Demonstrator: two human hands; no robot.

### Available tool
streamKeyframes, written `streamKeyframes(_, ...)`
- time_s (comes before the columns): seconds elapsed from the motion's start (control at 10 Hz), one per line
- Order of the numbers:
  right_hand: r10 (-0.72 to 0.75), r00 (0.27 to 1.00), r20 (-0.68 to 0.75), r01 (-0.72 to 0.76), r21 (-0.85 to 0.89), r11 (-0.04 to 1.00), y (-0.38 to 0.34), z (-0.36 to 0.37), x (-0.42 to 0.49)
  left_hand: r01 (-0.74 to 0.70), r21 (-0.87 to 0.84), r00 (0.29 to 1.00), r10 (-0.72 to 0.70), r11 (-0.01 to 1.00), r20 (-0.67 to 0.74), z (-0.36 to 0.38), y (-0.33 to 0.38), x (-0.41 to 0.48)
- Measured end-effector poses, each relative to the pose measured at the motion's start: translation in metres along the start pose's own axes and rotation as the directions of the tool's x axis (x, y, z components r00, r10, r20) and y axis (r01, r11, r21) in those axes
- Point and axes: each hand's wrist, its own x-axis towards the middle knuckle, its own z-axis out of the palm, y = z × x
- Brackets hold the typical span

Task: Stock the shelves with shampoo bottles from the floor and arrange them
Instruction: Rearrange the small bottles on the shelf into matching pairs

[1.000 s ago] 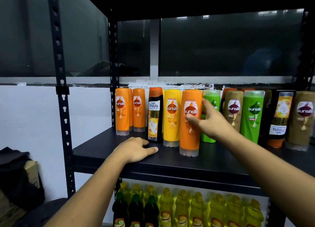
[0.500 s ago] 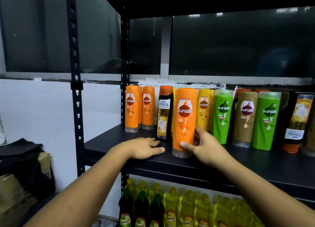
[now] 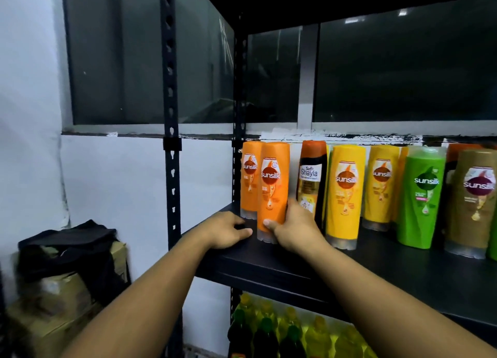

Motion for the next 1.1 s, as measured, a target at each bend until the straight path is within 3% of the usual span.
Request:
streamKeyframes(0.2,0.121,0.986,-0.117,-0.122,-0.004,0.993,-0.015,0.031,0.035,0.077,-0.295,0.980,-0.126,0.952,-0.151,-0.006,-0.006,0.039)
streamKeyframes(0.4,0.172,0.958,-0.228,-0.164,0.054,0.985,-0.011,0.043,0.057,-0.024,-0.522,0.957,-0.131,0.853,-0.258,-0.005,-0.010,0.068)
streamKeyframes(0.7,0.178,0.965,-0.194,-0.156,0.122,0.980,0.000,0.057,0.081,-0.131,-0.459,0.978,0.039,0.879,-0.204,0.012,-0.025,0.084)
streamKeyframes(1.1,0.198,0.968,-0.155,-0.180,0.119,0.976,0.002,0.059,0.084,-0.160,-0.406,0.969,0.066,0.900,-0.237,0.016,-0.024,0.093)
